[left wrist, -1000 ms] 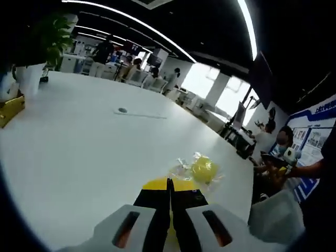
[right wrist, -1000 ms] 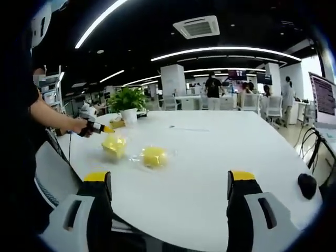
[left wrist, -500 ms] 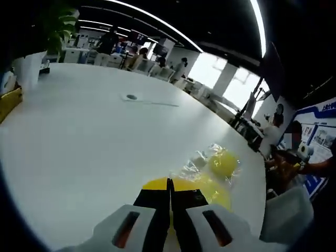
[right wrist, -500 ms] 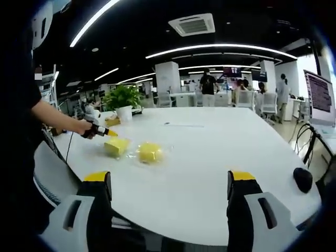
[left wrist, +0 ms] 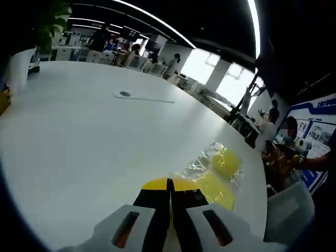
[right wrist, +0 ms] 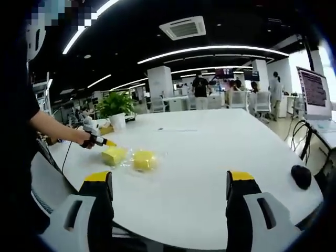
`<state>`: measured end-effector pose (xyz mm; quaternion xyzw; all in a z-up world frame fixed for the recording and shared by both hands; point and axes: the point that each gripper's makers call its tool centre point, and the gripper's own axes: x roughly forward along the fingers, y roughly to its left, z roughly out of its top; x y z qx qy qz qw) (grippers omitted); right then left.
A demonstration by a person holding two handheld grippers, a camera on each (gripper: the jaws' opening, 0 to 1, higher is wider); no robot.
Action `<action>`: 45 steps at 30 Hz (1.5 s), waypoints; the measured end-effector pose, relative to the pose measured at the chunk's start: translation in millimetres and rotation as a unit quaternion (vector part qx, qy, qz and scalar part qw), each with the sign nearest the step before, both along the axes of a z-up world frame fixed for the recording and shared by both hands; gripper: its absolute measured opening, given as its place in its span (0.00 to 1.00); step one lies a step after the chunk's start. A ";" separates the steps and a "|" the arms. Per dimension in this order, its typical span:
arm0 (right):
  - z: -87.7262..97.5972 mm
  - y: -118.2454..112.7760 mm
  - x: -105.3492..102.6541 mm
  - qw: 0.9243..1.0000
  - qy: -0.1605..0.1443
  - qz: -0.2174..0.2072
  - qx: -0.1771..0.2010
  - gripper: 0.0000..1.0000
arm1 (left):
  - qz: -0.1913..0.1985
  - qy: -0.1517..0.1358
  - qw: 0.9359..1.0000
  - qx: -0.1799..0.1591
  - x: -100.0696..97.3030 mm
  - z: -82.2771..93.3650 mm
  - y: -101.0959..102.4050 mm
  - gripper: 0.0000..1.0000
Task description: Compare the silicone blocks by pressing each to a similar depth, holding the contact briefly, and releasing to observe deformation and rebound differences across the visible hardness samples.
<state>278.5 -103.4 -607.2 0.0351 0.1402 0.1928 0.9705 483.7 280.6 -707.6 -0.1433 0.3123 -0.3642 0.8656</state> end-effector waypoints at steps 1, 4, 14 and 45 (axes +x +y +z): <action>-0.1 -1.2 0.0 1.000 -0.003 -0.001 -0.006 0.82 | 0.010 0.009 1.000 -0.004 0.8 -1.8 1.1 0.00; 2.0 -1.3 -1.6 1.000 -0.007 -0.003 -0.006 0.82 | 0.013 0.010 1.000 0.002 1.7 -4.8 3.7 0.00; 1.3 -1.6 -2.9 1.000 -0.005 -0.004 -0.005 0.80 | 0.030 0.021 0.999 -0.006 1.0 -1.1 11.6 0.03; -15.7 21.7 -16.3 0.997 0.029 0.038 -0.063 0.78 | 0.085 -0.101 0.991 0.022 -35.7 74.6 48.4 0.59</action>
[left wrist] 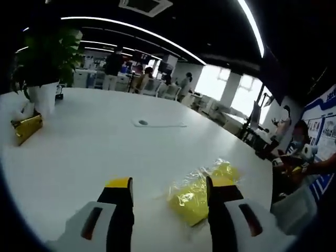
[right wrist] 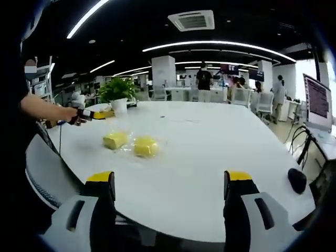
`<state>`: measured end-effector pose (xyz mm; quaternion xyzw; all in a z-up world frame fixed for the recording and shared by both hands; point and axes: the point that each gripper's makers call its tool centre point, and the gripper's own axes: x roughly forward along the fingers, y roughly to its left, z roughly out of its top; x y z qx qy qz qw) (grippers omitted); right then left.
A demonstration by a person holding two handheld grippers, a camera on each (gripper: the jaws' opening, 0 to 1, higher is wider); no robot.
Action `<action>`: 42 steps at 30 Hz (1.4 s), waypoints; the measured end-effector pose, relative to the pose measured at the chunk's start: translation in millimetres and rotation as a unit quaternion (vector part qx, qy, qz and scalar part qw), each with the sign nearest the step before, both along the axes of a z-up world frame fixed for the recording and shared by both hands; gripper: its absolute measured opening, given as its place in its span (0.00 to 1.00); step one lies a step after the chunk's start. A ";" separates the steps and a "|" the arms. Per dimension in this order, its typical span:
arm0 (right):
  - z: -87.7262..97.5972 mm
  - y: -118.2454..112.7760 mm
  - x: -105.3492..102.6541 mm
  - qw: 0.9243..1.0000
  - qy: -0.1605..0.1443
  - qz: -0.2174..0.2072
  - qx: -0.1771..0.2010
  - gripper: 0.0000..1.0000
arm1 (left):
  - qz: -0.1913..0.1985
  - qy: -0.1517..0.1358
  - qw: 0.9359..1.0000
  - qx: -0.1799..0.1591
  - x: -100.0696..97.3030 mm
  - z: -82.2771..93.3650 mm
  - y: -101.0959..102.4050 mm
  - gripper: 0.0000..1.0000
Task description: Compare the silicone blocks by pressing each to a similar depth, holding the contact briefly, and releasing to observe deformation and rebound differences across the visible hardness samples.
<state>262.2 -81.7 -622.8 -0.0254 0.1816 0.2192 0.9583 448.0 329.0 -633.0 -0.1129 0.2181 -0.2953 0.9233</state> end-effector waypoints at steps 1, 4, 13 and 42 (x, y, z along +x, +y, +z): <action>1.2 -0.5 0.0 1.000 -0.004 0.005 -0.001 0.78 | 0.000 -0.003 1.000 -0.005 -2.8 4.0 0.2 0.61; 2.0 -2.2 1.1 1.000 -0.007 0.012 -0.006 0.78 | 0.001 -0.022 1.000 0.003 -9.1 14.4 1.7 0.67; 6.3 -1.9 8.8 1.000 -0.019 0.016 0.006 0.79 | 0.007 -0.055 0.998 -0.001 -30.0 42.1 7.1 0.83; 12.6 14.9 40.4 0.998 -0.038 0.031 0.040 0.92 | -0.016 -0.092 0.995 0.039 -136.5 64.7 26.1 0.99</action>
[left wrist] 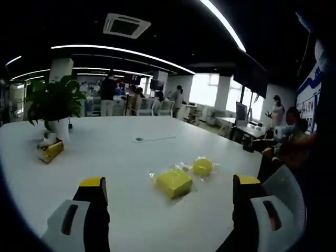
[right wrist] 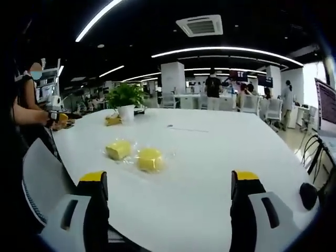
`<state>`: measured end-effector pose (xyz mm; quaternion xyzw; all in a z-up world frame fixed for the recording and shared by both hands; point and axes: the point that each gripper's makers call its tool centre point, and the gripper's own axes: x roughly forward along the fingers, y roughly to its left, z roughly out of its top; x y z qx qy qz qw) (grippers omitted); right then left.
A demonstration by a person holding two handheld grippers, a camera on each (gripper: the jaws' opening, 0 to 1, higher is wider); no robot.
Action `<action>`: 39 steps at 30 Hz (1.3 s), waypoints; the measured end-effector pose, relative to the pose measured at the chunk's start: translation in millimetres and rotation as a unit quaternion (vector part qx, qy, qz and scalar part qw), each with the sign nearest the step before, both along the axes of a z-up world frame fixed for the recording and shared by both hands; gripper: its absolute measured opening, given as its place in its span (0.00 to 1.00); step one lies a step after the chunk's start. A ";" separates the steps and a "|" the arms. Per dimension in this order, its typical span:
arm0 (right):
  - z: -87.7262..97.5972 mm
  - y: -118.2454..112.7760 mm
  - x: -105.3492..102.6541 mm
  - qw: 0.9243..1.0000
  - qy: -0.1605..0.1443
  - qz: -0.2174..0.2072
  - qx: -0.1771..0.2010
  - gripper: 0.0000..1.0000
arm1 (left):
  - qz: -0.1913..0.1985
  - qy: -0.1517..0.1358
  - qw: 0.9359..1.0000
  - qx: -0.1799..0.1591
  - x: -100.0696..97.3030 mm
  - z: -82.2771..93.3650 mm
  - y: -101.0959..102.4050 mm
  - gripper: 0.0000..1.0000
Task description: Compare the silicone blocks by pressing each to a similar depth, holding the contact briefly, and releasing to observe deformation and rebound differences across the visible hardness samples.
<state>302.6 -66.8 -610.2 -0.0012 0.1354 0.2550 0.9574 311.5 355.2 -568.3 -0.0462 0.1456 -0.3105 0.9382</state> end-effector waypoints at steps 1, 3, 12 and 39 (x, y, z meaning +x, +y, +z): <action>1.4 0.9 0.9 1.000 -0.003 0.002 0.002 0.92 | 0.000 -0.002 1.000 0.005 -4.2 0.0 -1.1 0.99; 2.8 1.6 2.5 1.000 -0.004 0.003 0.007 0.92 | 0.000 0.000 1.000 0.005 -9.4 -1.2 -1.9 0.99; 10.1 3.0 5.8 0.999 -0.010 -0.001 0.040 0.94 | 0.015 0.005 1.000 -0.002 -33.9 -10.4 4.5 0.99; 23.7 34.2 -1.0 0.999 -0.004 0.049 -0.002 0.87 | -0.005 0.014 1.000 0.019 -3.5 27.9 -8.3 0.99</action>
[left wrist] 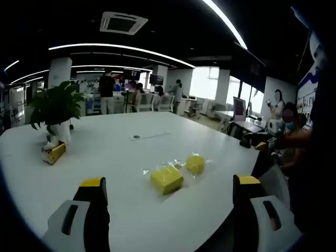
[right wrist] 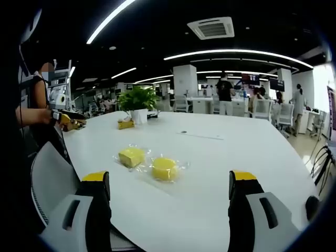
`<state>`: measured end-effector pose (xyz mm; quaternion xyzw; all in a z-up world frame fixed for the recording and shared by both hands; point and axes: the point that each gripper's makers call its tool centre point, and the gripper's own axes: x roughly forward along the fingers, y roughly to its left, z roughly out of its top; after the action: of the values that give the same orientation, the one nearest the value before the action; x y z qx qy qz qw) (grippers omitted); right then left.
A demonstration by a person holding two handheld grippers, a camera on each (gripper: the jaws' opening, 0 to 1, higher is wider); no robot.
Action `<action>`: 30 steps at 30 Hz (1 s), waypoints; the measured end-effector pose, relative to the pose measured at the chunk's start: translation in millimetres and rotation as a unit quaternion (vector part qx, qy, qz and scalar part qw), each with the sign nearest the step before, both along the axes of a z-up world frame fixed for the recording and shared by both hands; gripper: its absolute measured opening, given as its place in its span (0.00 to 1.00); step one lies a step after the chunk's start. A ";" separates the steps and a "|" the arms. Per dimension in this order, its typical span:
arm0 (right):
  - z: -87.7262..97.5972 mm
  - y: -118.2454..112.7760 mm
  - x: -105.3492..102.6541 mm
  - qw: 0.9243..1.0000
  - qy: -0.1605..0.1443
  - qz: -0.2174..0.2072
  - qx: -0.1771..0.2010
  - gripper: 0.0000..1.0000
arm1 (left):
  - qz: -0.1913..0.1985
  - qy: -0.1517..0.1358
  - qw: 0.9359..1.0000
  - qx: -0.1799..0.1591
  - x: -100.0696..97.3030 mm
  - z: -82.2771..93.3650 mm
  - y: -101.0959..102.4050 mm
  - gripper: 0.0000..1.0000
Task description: Compare the silicone blocks by pressing each to a similar depth, holding the contact briefly, and releasing to observe deformation and rebound differences across the visible hardness samples.
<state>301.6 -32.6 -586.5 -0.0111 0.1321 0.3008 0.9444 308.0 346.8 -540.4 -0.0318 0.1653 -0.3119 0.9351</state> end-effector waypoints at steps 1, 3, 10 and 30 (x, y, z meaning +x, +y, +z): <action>0.9 0.3 0.5 1.000 0.001 -0.001 0.000 0.87 | -0.003 -0.001 1.000 0.001 2.6 2.1 -2.6 0.99; 4.4 0.5 1.5 1.000 -0.001 -0.003 0.000 0.86 | -0.016 -0.007 1.000 0.006 7.2 8.0 -10.4 0.99; 12.7 -0.9 1.3 1.000 0.001 -0.005 -0.004 0.83 | -0.028 -0.013 1.000 0.004 29.2 22.6 -28.6 0.91; 23.5 -20.3 -0.3 0.999 -0.016 -0.031 -0.039 0.72 | -0.088 0.098 0.990 -0.046 88.7 10.5 -117.7 0.73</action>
<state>301.3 -52.9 -563.0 -0.0482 0.1292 0.2656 0.9542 396.6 229.2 -529.9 -0.0905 0.2437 -0.3952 0.8810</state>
